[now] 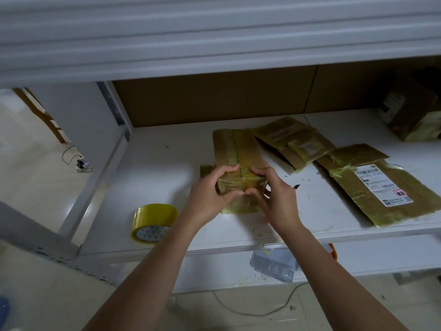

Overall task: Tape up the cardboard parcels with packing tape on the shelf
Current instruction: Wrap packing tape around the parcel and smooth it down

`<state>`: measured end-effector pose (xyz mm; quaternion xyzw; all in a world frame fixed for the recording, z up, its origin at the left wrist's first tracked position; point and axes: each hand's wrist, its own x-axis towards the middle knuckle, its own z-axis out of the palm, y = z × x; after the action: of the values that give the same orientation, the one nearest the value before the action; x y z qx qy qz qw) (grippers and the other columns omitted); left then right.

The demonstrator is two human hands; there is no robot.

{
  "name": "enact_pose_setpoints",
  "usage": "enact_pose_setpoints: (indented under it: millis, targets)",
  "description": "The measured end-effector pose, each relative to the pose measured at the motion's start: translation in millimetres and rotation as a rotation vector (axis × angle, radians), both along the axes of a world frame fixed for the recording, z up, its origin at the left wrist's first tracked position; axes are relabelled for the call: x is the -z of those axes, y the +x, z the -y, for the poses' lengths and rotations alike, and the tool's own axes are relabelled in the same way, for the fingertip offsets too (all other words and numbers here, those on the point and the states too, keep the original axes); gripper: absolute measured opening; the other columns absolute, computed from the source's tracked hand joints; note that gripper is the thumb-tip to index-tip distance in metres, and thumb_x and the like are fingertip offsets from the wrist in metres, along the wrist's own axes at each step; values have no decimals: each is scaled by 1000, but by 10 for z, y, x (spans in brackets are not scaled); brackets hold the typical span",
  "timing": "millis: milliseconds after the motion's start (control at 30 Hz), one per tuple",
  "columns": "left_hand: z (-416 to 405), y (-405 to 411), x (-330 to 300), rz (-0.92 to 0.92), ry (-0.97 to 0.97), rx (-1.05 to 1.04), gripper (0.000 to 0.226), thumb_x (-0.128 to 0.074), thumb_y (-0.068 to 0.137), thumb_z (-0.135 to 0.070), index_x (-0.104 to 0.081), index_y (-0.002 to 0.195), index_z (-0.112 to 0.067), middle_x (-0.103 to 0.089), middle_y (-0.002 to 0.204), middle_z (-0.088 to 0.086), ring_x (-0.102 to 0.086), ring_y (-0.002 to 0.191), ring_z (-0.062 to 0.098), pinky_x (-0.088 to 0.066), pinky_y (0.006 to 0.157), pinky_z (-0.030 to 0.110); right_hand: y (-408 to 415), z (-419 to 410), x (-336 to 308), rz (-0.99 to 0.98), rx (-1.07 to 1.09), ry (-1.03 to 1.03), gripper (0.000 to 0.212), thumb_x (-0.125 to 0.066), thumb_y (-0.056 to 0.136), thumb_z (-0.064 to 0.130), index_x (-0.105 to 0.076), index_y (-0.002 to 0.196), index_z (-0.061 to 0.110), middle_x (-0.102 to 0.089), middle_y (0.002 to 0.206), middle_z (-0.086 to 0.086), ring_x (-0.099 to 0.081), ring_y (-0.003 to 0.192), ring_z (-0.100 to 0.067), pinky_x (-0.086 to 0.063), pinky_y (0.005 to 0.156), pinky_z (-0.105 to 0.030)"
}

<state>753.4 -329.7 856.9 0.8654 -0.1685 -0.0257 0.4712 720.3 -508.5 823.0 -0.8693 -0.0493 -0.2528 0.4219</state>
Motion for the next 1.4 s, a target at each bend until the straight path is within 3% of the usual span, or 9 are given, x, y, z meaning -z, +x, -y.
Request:
enact_pose_setpoints:
  millis: [233,400,567,733,867,1000,1167,1267,1400]
  targets:
    - [154,-67,80,236,238,-152,54,-72,83,-47,-49,131,-44,-66,116,-7,-66,85,22,-51,71,31,2,93,28,-22,-83,14,50,-78,82,19,-56,127,20,-58,121,17,-53,97,18,-50,84,-9]
    - [95,-31,89,191,136,-93,46,-71,87,-38,-52,127,-47,-65,112,-15,-53,62,-1,-49,64,22,-7,97,-13,-1,-95,45,45,-75,84,12,-58,124,21,-62,123,7,-54,90,16,-50,78,-8]
    - [28,8,41,48,-94,-36,36,-69,87,-40,-58,118,-55,-62,112,-26,-66,84,2,-55,70,16,8,117,-77,5,-81,141,22,-68,91,16,-66,112,22,-58,80,31,-56,71,3,-38,65,-6]
    - [-13,87,64,1,-150,12,33,-61,95,-33,-61,119,-55,-62,125,-23,-57,118,0,-53,97,35,17,132,-85,-32,-104,254,25,-57,97,9,-66,112,27,-64,89,30,-61,79,-1,-42,68,-10]
    - [-54,108,13,-7,-132,54,36,-56,99,-27,-60,119,-56,-62,128,-20,-54,121,-3,-47,105,35,35,153,-52,-49,-109,292,25,-51,99,20,-68,113,30,-66,87,21,-66,76,-15,-54,61,-37]
    - [-74,137,-36,-108,-135,78,38,-53,100,-27,-59,116,-61,-61,131,-17,-54,123,5,-47,106,41,47,132,-37,-74,-111,333,29,-50,97,24,-68,112,41,-68,92,20,-66,88,-20,-54,81,-53]
    - [-152,74,-241,-221,-4,204,53,-44,104,-28,-31,136,-68,-31,156,-17,-30,143,10,-29,118,40,-91,119,-119,-183,-123,228,73,-36,94,-14,-46,141,41,-64,125,-3,-57,119,-10,-45,107,-39]
    - [-311,52,-350,-233,-8,222,73,-54,100,-24,-12,141,-68,-17,154,-26,-34,133,-10,-34,103,14,-164,126,-202,-227,-135,10,82,-42,95,-10,-16,151,45,-56,131,11,-59,113,-8,-53,95,-31]
    - [-650,41,-400,-148,95,61,51,-58,98,-23,-42,143,-42,-42,144,-17,-54,110,-2,-37,70,-3,-332,131,-260,-31,88,-62,71,-54,95,13,-20,152,39,-28,156,15,-31,144,-24,-49,98,-40]
